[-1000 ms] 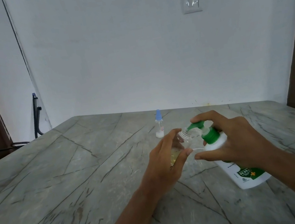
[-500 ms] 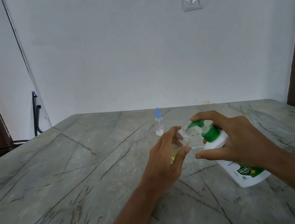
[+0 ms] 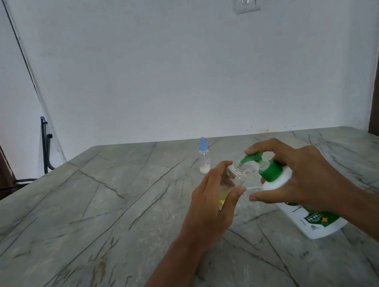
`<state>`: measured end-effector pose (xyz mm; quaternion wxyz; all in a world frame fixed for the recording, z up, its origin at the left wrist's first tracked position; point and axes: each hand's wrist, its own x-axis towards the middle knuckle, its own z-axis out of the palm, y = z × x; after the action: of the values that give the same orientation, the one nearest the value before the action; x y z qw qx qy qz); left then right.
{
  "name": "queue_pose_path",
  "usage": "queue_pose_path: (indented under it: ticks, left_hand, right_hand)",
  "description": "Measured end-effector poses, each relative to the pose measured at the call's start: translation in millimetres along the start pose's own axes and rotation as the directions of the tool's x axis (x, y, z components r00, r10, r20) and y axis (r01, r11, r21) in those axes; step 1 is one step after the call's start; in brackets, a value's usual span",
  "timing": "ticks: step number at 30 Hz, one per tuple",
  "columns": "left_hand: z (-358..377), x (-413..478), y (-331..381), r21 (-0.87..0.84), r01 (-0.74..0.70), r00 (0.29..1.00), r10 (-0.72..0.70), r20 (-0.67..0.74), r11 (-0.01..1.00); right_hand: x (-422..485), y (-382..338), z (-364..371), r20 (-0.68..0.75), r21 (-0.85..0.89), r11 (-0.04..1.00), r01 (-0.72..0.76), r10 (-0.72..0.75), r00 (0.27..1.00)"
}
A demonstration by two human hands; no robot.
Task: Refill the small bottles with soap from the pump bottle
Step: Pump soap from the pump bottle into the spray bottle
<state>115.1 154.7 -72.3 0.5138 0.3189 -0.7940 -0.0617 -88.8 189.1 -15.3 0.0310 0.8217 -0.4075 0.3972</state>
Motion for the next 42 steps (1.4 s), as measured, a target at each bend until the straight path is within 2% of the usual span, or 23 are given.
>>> queue_pose_path:
  ticks: [7,19,36,42]
  left_hand:
    - [-0.2,0.5,0.1,-0.001,-0.035,0.999,0.035,0.039,0.999]
    - [-0.7,0.7,3.1,-0.02,-0.015,1.0,0.015,-0.015,1.0]
    - [-0.3,-0.8,3.8,-0.031,-0.041,0.997,0.043,0.056,0.999]
    - [-0.8,0.2,2.6,-0.051,-0.015,1.0,0.016,0.01,0.999]
  right_hand:
    - [1.0,-3.4,-2.2,-0.029,0.031,0.999,0.024,-0.023,0.999]
    - [-2.2,-3.8,-0.7,0.025,-0.028,0.999,0.031,-0.03,0.999]
    - [0.2,-3.7,-2.5,-0.037,0.053,0.998,0.026,-0.024,0.999]
    - [0.0,-3.0,0.0,0.016,-0.009,0.999,0.034,-0.034,0.999]
